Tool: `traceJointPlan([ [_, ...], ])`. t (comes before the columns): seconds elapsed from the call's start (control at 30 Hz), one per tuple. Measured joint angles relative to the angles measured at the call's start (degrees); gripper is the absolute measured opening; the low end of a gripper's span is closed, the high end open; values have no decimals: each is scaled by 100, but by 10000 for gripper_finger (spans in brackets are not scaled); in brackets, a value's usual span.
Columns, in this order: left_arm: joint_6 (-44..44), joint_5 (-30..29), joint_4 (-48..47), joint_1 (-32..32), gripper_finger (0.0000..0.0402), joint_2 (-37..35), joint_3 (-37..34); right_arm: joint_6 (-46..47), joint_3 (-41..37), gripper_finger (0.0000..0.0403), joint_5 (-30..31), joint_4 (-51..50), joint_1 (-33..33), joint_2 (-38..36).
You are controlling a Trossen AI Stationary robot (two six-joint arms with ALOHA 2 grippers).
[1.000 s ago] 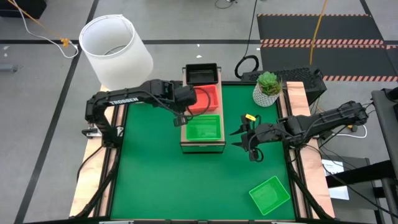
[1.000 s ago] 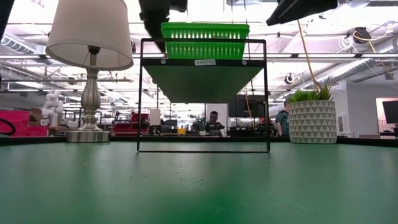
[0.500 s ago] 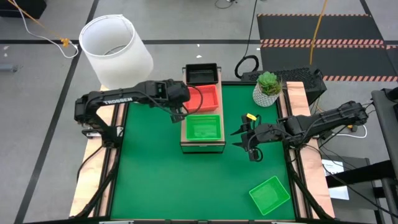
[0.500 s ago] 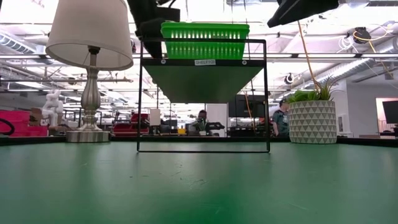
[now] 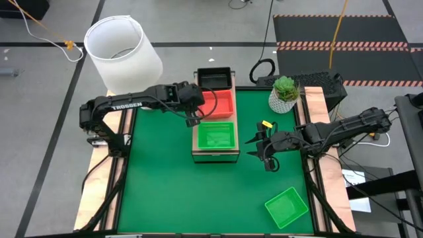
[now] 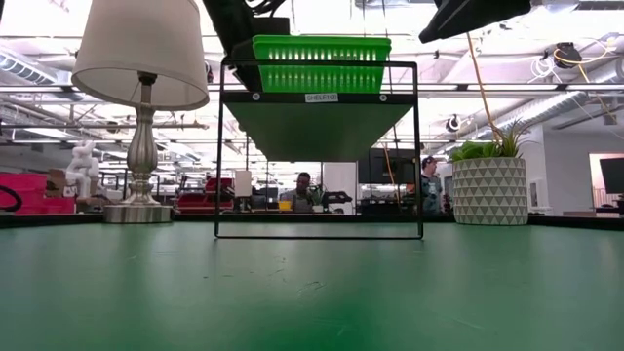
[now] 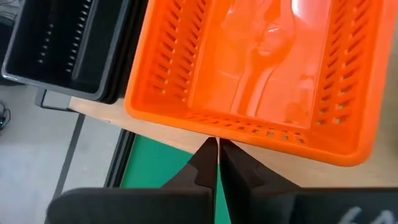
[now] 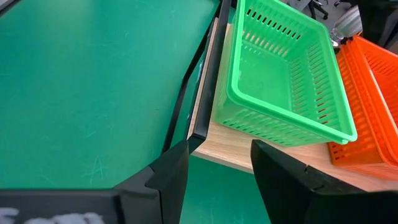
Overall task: Stack baskets on shelf by color
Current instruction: Stack the orange bin on top of the orange bins on the shelf, then stack the green bin on top of the green bins on the shelf
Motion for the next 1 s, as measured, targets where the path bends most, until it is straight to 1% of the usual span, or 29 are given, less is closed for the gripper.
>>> traceJointPlan([
  [0.2,9,-19,18,42,26,0,0,2,0,169,2,0,0,0],
  [0.5,66,-207,160,48,3,0,0,64,0,169,2,12,0,0],
  [0.63,131,-179,359,46,14,0,2,121,0,169,2,124,0,0],
  [0.8,166,-191,364,48,29,0,2,122,0,169,2,195,0,0],
  [0.87,149,-272,311,46,30,-24,2,140,0,169,2,194,0,0],
  [1.0,-73,-474,148,31,30,-294,2,306,0,169,2,171,0,0],
])
